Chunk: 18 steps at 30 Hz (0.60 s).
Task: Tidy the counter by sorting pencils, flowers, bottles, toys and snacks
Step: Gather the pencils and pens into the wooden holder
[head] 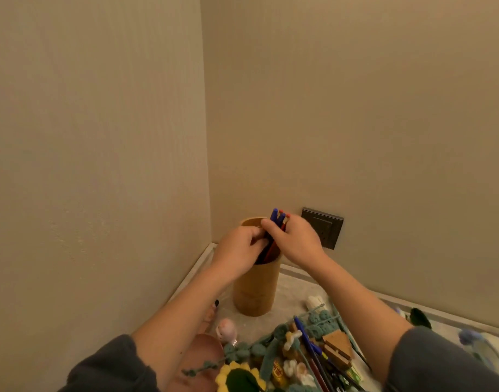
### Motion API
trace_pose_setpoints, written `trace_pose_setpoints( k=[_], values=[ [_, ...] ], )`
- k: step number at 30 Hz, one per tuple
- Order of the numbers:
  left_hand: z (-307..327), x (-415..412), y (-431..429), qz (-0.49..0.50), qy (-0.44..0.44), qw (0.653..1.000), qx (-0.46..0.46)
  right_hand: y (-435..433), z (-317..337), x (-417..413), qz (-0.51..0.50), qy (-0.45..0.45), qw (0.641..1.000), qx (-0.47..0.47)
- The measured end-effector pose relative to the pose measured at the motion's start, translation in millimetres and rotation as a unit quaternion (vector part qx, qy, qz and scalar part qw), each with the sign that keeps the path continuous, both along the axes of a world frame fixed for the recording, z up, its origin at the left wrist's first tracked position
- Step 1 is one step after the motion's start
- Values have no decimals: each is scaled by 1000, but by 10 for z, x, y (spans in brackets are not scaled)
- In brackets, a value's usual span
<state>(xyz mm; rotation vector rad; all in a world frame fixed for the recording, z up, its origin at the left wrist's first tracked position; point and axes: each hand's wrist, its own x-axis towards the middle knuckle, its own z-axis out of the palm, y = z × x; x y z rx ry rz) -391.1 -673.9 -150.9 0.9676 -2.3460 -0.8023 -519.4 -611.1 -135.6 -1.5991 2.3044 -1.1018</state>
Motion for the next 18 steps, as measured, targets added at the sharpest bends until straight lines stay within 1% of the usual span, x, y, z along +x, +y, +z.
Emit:
trace_pose_setpoints(
  k=[2, 4, 6, 9, 11, 13, 15, 18],
  values=[
    [-118, -30, 36, 5, -81, 993, -81, 36, -217, -16, -13, -27, 999, 16],
    [-181, -48, 70, 10, -146, 977, -157, 71, -362, -25, -30, -56, 998, 23],
    [-198, -62, 74, 3, -182, 967, -180, 95, -414, -30, -34, -82, 996, 18],
    [-186, -61, 70, -9, -201, 964, -174, 124, -369, -30, 8, -124, 992, -7],
    [-174, -39, 77, -10, -176, 970, -166, 185, -325, -25, 33, -144, 989, -30],
    [-185, -6, 107, -3, -120, 980, -162, 287, -292, -22, 36, -165, 984, -51],
    [-200, 31, 175, 21, -45, 988, -148, 418, -275, -35, 35, -186, 979, -72],
    [-220, 60, 394, 60, 92, 990, -89, 683, -285, -42, 27, -214, 972, -90]
  ],
)
